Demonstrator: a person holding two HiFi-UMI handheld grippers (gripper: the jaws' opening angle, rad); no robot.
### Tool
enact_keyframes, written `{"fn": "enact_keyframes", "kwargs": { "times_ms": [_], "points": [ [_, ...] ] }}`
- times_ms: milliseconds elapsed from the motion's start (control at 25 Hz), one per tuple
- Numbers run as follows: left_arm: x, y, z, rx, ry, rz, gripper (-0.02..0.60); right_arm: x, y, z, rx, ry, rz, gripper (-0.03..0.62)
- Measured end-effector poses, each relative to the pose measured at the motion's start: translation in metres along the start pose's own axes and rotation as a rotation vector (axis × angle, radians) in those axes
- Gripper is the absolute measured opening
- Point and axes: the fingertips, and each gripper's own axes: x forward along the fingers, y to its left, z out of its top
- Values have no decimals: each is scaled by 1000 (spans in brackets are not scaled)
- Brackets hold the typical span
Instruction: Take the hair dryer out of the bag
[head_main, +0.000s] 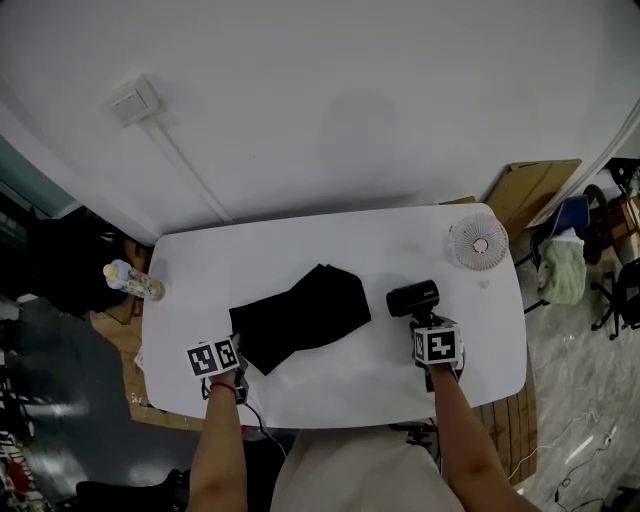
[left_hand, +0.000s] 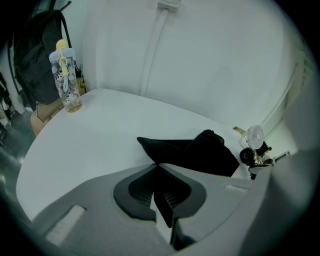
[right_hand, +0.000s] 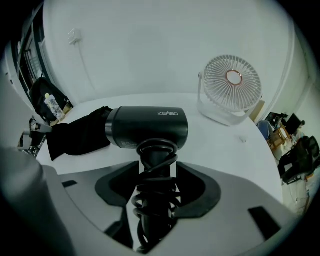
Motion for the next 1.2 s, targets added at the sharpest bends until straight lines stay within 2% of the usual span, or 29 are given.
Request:
{"fn": "enact_keyframes", "kwargs": {
  "times_ms": [360, 440, 560, 680, 800, 1000, 1200],
  "points": [
    [-1, -12, 2, 10, -37, -25, 27, 7, 8, 0, -43, -29, 45, 253],
    [-2, -14, 3, 23, -46, -27, 89, 6, 9, 0, -38, -48, 57, 263],
    [-5, -15, 6, 40, -59, -30, 148, 1, 12, 7, -52, -90, 75, 275],
    [-13, -18, 14, 53, -95, -20, 178, -12, 13, 20, -70, -134, 80, 276],
    [-25, -28, 27, 84, -145, -24, 178, -29, 13, 32, -66, -193, 88, 276],
    [-48, -65, 47, 153, -224, -97, 178, -64, 20, 51, -59, -282, 121, 278],
    [-71, -127, 43, 198, -283, -257, 178, -103, 30, 61, -39, -379, 178, 276]
  ]
}}
